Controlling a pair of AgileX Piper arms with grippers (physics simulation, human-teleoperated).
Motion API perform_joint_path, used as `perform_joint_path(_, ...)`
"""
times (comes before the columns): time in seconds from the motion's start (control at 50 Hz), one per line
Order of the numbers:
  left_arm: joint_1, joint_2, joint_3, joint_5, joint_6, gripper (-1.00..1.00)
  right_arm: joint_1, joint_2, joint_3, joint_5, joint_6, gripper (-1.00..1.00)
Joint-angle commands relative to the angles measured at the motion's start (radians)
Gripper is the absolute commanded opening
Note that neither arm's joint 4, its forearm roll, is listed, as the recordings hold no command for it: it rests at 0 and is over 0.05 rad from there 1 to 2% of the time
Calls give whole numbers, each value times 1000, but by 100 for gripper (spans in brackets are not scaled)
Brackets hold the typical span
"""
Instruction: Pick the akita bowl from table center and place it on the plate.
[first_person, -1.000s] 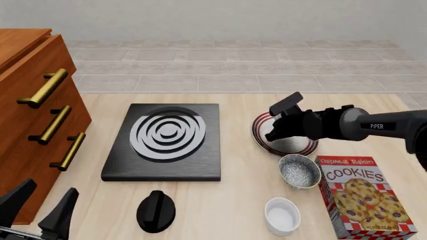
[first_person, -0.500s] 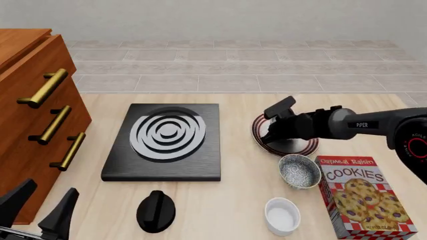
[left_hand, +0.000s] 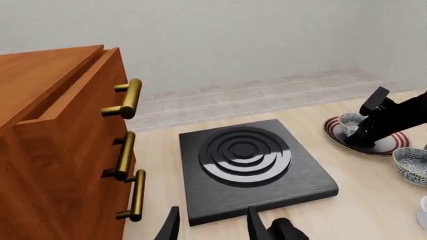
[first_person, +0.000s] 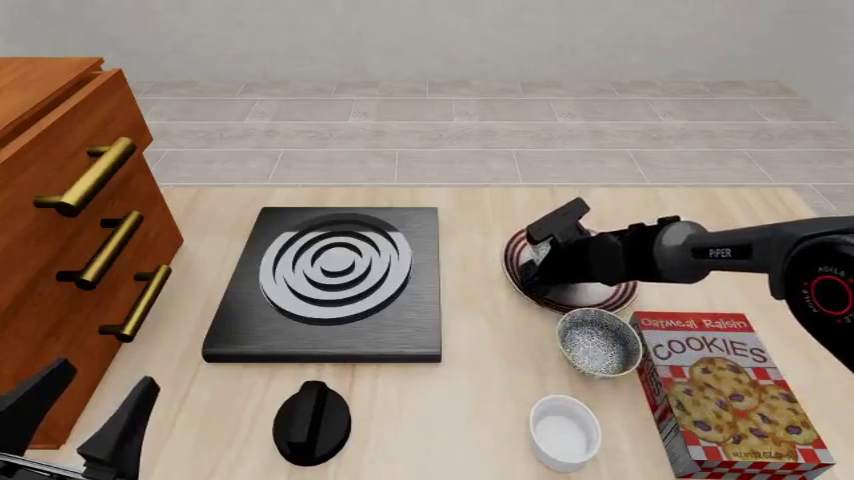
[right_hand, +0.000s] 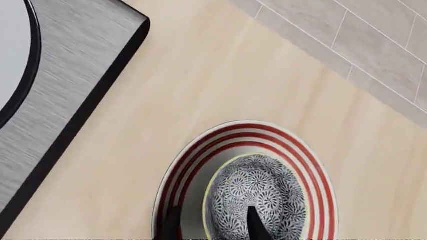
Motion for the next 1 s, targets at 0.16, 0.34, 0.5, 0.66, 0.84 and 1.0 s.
perform_joint_path(0.16,-3,4,0,-2,-1,100,7,-41,15,10,6,100)
perform_joint_path(0.34,-4,0,1,0,0,100,13,-113,40,38,5,100)
perform_joint_path(0.5,-8,0,1,1,-3,100,20,-177,76,38,-5,100)
perform_joint_path(0.66,-9,-1,1,2,-3,100,43,-245,127,34,-8,100)
perform_joint_path(0.84,-9,-1,0,3,-3,100,70,-356,185,21,8,100)
perform_joint_path(1.0,-8,-1,1,3,-2,100,87,-491,265,38,-16,100)
